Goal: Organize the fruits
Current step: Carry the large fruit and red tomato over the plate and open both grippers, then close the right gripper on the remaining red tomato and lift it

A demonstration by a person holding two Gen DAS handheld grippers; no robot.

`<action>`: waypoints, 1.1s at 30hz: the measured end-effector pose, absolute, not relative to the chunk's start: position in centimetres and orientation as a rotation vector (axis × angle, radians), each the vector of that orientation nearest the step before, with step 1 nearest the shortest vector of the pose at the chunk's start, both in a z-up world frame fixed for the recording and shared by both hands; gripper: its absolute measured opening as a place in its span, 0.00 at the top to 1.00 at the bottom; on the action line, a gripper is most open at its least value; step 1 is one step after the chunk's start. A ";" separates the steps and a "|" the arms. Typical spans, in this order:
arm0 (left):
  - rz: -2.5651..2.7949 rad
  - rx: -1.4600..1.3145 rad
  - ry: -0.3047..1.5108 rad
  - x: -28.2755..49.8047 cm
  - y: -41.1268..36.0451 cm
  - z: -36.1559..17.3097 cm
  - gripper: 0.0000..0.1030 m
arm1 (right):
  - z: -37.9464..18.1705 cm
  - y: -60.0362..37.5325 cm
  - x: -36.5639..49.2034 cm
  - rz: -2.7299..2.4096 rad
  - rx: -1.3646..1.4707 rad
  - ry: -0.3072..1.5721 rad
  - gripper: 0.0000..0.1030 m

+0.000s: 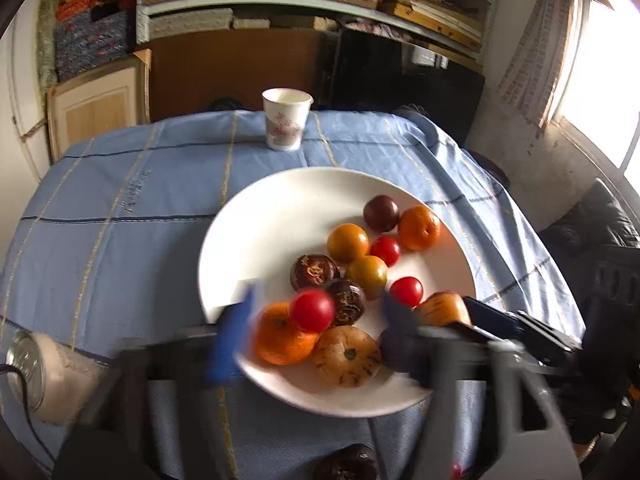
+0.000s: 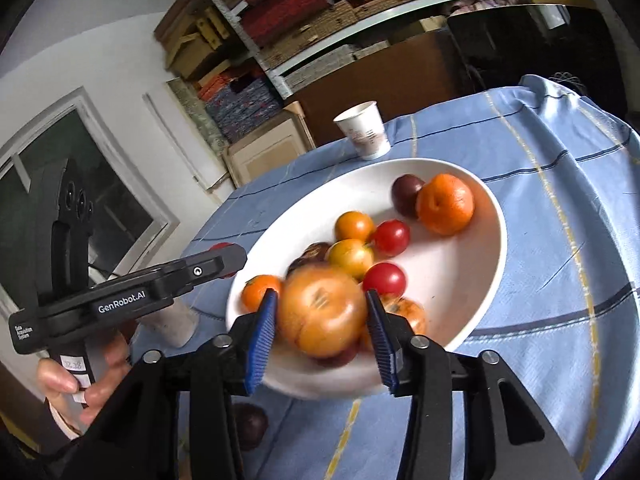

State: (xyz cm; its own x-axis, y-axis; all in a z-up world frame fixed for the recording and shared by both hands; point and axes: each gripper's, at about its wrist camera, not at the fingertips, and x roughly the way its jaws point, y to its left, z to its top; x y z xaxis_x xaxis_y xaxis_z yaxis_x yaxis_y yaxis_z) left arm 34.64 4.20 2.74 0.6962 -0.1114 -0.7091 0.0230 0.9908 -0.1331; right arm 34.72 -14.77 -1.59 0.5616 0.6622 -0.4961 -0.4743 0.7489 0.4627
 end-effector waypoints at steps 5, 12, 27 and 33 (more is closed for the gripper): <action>-0.094 -0.129 0.739 30.3 4.7 3.9 0.06 | 0.6 -14.9 30.8 0.754 0.211 0.642 0.36; -0.046 -0.122 0.687 22.5 6.8 2.4 0.05 | -0.6 -14.4 26.5 0.750 0.100 0.674 0.34; 0.063 -0.069 0.687 19.1 6.8 0.1 0.05 | -4.3 -12.4 25.4 0.701 -0.042 0.849 0.48; 0.079 -0.091 0.692 18.9 7.5 0.3 0.05 | -4.5 -12.3 24.6 0.696 -0.068 0.865 0.48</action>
